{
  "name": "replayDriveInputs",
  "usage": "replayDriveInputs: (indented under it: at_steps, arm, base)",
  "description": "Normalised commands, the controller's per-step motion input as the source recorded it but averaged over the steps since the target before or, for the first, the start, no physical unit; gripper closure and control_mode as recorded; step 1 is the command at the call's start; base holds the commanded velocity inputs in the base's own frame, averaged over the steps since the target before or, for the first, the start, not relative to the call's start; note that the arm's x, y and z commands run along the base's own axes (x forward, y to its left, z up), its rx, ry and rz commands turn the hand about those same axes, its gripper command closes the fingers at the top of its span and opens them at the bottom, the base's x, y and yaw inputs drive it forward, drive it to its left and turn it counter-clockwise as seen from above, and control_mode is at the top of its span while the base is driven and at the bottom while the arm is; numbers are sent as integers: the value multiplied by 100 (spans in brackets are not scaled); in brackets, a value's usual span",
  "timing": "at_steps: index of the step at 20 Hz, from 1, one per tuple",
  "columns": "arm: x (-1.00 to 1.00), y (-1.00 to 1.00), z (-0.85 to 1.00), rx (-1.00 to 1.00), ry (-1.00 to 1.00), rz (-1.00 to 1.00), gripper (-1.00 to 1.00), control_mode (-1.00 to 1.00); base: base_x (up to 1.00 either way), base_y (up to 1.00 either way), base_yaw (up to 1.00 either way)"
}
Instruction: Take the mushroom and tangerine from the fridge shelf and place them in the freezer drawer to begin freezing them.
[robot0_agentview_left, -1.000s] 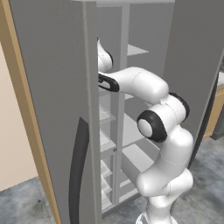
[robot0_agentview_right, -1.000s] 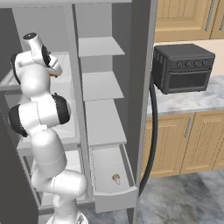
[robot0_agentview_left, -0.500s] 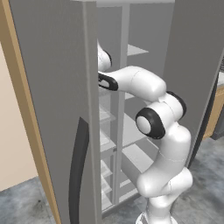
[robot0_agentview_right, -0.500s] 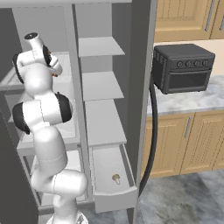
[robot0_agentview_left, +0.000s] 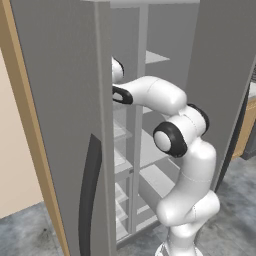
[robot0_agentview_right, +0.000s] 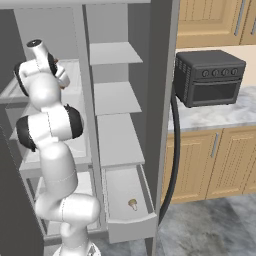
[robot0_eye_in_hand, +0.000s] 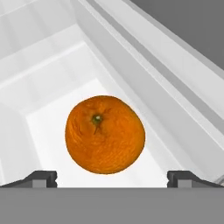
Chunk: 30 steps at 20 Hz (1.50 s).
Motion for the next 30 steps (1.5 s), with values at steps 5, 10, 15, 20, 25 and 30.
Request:
replayDriveInputs:
  at_steps: [5, 10, 15, 20, 25, 30]
  arm:
    - [31, 0, -14, 0, 0, 0, -100, -100]
    - [28, 0, -3, 0, 0, 0, -100, -100]
    - [10, 0, -12, 0, 0, 0, -100, -100]
    - [0, -1, -31, 0, 0, 0, 100, -100]
    - [0, 0, -1, 0, 0, 0, 100, -100]
    - [-51, -2, 0, 0, 0, 5, 100, -100]
  base:
    - [0, 0, 0]
    - [0, 0, 0]
    - [0, 0, 0]
    - [0, 0, 0]
    - [0, 0, 0]
    - [0, 0, 0]
